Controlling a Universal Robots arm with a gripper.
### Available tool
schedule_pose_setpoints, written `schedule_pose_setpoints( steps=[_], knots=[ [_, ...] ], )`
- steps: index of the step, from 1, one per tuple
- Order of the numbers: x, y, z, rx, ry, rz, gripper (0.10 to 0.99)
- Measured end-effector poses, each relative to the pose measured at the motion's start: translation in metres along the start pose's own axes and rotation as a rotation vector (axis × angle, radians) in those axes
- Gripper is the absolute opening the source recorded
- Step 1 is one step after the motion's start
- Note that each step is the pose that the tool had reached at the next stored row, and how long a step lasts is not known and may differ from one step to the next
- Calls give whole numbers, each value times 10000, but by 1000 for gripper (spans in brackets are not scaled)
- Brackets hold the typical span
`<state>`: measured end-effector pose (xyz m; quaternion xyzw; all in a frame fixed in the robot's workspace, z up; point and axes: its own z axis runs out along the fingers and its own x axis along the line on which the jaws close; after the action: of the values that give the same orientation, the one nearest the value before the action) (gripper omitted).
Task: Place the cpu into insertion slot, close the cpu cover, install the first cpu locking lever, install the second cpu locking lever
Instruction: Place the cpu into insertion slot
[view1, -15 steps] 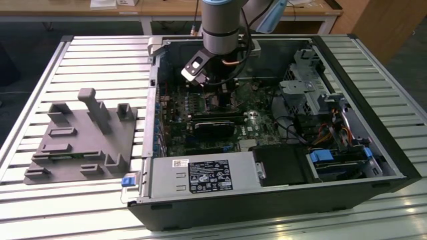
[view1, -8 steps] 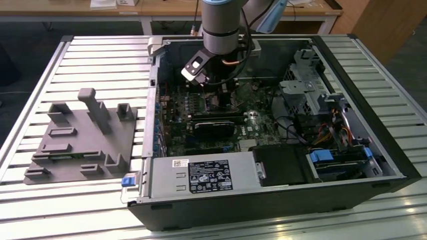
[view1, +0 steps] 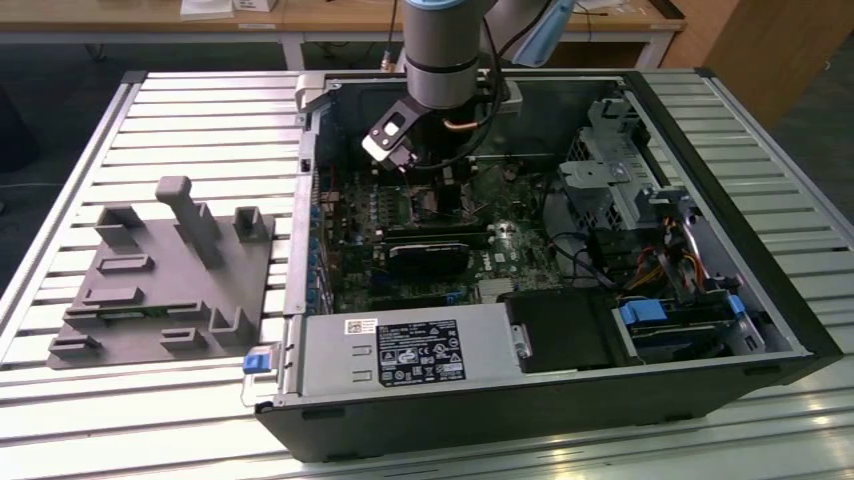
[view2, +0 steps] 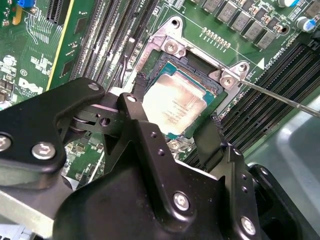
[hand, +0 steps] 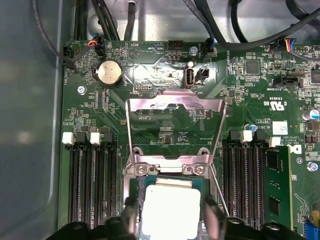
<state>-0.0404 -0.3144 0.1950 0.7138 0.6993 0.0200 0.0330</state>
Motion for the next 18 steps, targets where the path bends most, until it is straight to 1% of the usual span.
schedule_pose_setpoints(
  steps=[1, 2, 3, 4, 5, 8, 12, 15, 18],
  knots=[
    [0, 0, 1, 0, -1, 17, 647],
    [-1, 0, 0, 4, -8, 30, 584],
    [-1, 1, 0, 3, -7, 36, 584],
    [-1, 1, 1, 3, -7, 37, 529],
    [-1, 1, -1, 1, -4, 37, 529],
    [0, 5, -39, -1, 1, 16, 529],
    [-2, -1, -39, -9, 35, -438, 529],
    [-6, -24, -40, -12, 51, -683, 529],
    [-6, -28, -36, -16, 65, -845, 529]
  ],
)
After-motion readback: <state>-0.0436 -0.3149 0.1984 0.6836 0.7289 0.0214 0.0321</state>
